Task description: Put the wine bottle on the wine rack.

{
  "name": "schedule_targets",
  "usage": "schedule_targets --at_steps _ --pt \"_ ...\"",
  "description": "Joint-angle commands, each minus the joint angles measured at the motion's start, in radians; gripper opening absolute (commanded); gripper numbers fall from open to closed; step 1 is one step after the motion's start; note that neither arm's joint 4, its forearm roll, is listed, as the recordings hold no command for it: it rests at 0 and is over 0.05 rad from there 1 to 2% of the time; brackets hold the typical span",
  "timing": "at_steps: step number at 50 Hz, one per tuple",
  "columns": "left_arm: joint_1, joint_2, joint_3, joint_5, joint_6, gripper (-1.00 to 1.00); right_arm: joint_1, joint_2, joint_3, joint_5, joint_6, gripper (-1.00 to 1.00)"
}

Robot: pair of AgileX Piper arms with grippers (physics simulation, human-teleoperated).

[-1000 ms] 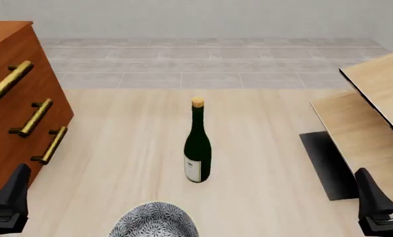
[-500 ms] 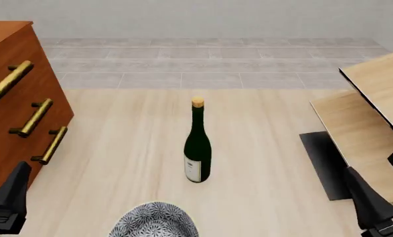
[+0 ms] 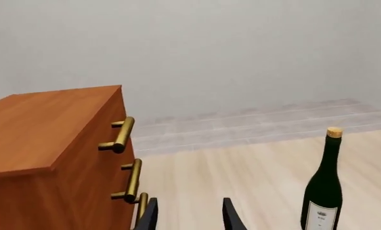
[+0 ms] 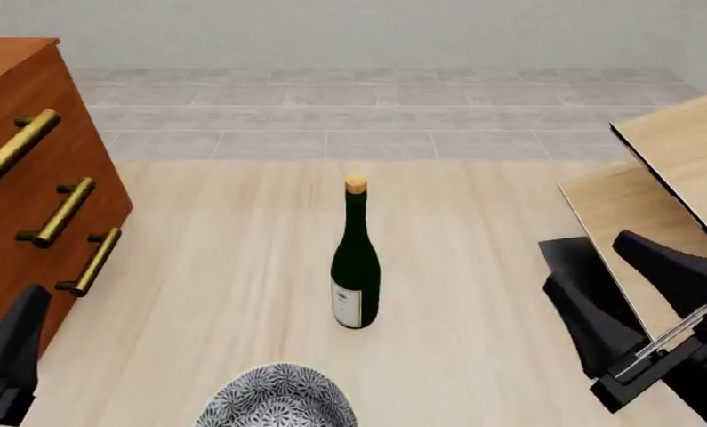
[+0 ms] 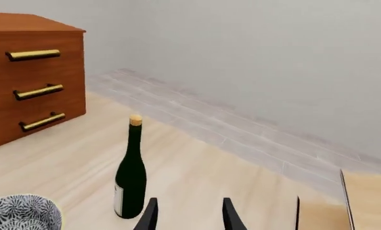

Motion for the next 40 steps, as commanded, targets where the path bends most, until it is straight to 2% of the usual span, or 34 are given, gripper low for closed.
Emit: schedule_targets --at_steps 1,14,18,22,23,40 --pt "-0.029 0.0 -0.046 0.027 0.02 1.0 0.113 0.296 -0.042 -0.226 0.004 1.0" --pt "-0.04 0.0 -0.088 0.052 0.029 1.0 0.176 0.473 -0.136 -0.304 -0.004 1.0" --pt "-0.049 0.0 -0.129 0.086 0.043 1.0 0.21 0.569 -0.183 -0.345 0.007 1.0" --pt "-0.052 0.0 -0.132 0.089 0.042 1.0 0.225 0.618 -0.2 -0.37 0.013 1.0" --pt "-0.061 0.0 -0.136 0.089 0.045 1.0 0.24 0.688 -0.241 -0.395 0.03 1.0" --pt "-0.063 0.0 -0.127 0.078 0.043 1.0 0.268 0.894 -0.35 -0.468 0.051 1.0"
